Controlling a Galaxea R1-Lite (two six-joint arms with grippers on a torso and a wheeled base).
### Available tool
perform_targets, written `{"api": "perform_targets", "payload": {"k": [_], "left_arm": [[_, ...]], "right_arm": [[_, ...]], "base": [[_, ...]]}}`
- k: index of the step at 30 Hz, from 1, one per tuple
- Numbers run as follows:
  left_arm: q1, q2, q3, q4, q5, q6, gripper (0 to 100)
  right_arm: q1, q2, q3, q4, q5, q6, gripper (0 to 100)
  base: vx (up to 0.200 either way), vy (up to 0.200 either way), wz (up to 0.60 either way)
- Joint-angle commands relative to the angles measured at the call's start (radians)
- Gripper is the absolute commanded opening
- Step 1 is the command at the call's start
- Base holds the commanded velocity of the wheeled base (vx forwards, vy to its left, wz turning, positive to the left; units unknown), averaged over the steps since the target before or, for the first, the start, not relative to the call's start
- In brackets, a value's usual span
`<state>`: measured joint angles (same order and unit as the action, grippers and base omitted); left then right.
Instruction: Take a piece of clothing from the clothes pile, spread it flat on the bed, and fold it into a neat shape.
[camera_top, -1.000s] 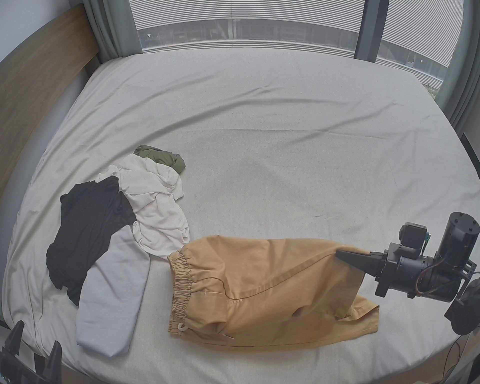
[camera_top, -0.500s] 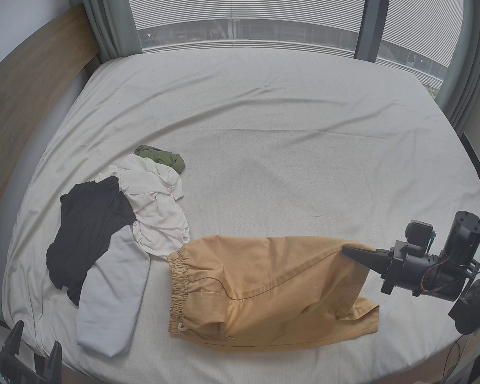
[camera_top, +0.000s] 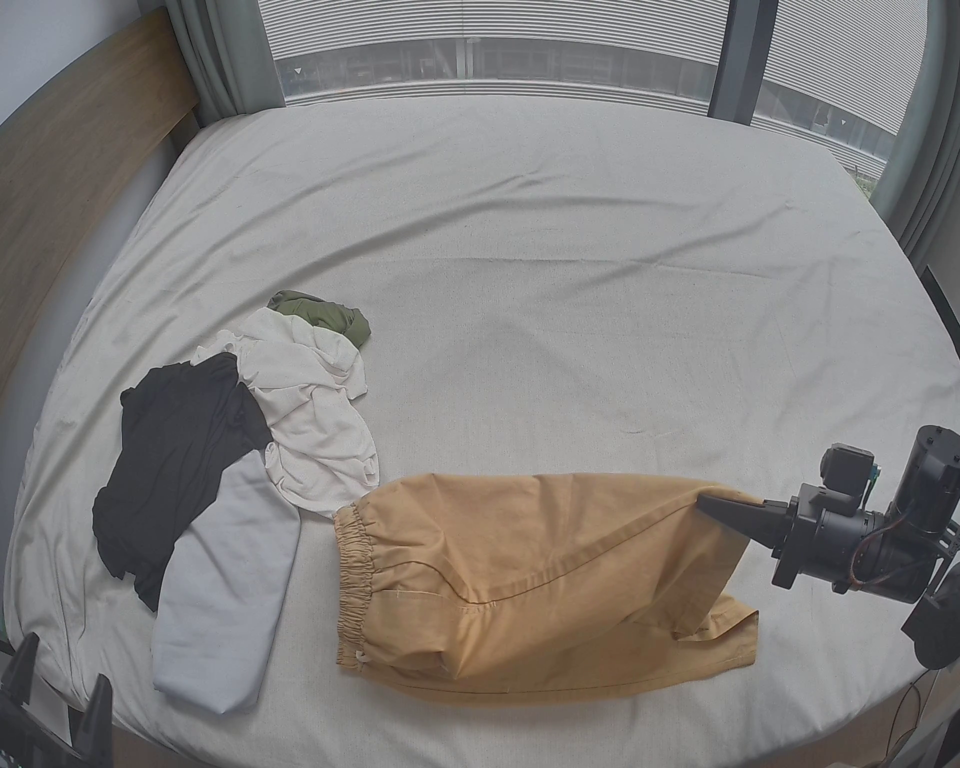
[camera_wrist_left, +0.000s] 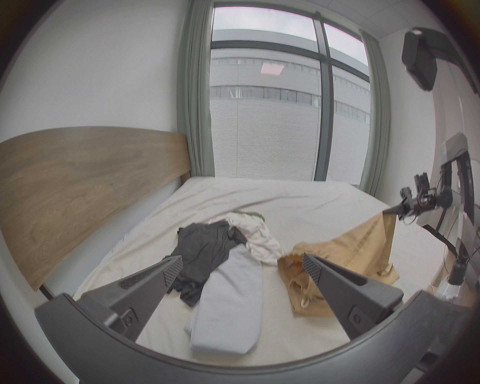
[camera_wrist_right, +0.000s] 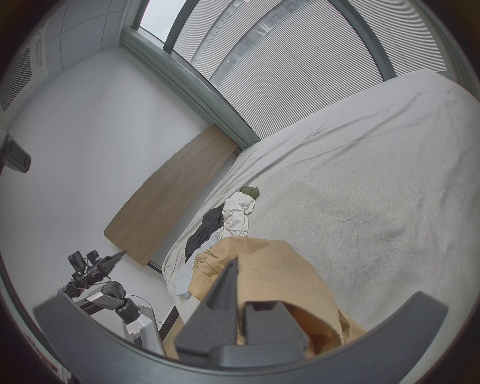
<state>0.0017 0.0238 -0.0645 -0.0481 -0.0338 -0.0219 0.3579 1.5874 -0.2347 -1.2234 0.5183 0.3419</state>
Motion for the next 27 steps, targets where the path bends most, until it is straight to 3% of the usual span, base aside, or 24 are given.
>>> {"api": "perform_targets", "payload": {"k": [1,7,12,13,19,21,27], "left_arm": [[-0.08,0.258,-0.339,-0.022,-0.04,-0.032,100],[-0.275,0.544,-0.382,-0.199,-0.06,-0.062,100],[-0.351,0.735,-0.456,-0.371,-0.084,-0.104,100],[-0.378,0.786,-0.495,-0.412,-0.087,-0.151,100],[-0.408,0.912,-0.627,-0.42,-0.11,-0.173,100],[-0.41,0.947,-0.655,-0.421,-0.158,-0.174,100],[-0.407,1.01,-0.569,-0.424,-0.195,-0.173,100]], "right_arm": [[-0.017,0.003,0.0,-0.002,0.02,0.002,0],[-0.013,0.008,0.003,-0.001,0.023,0.002,0],[-0.008,0.022,0.014,-0.01,0.028,0.002,0],[-0.007,0.025,0.012,-0.01,0.028,0.002,0],[-0.007,0.019,-0.02,-0.008,0.025,0.003,0],[-0.005,0.019,-0.043,-0.008,0.028,0.005,0],[-0.008,0.026,-0.02,-0.008,0.028,0.0,0]], "base": [[0.0,0.0,0.0],[0.0,0.0,0.0],[0.0,0.0,0.0],[0.0,0.0,0.0],[0.0,0.0,0.0],[0.0,0.0,0.0],[0.0,0.0,0.0]]}}
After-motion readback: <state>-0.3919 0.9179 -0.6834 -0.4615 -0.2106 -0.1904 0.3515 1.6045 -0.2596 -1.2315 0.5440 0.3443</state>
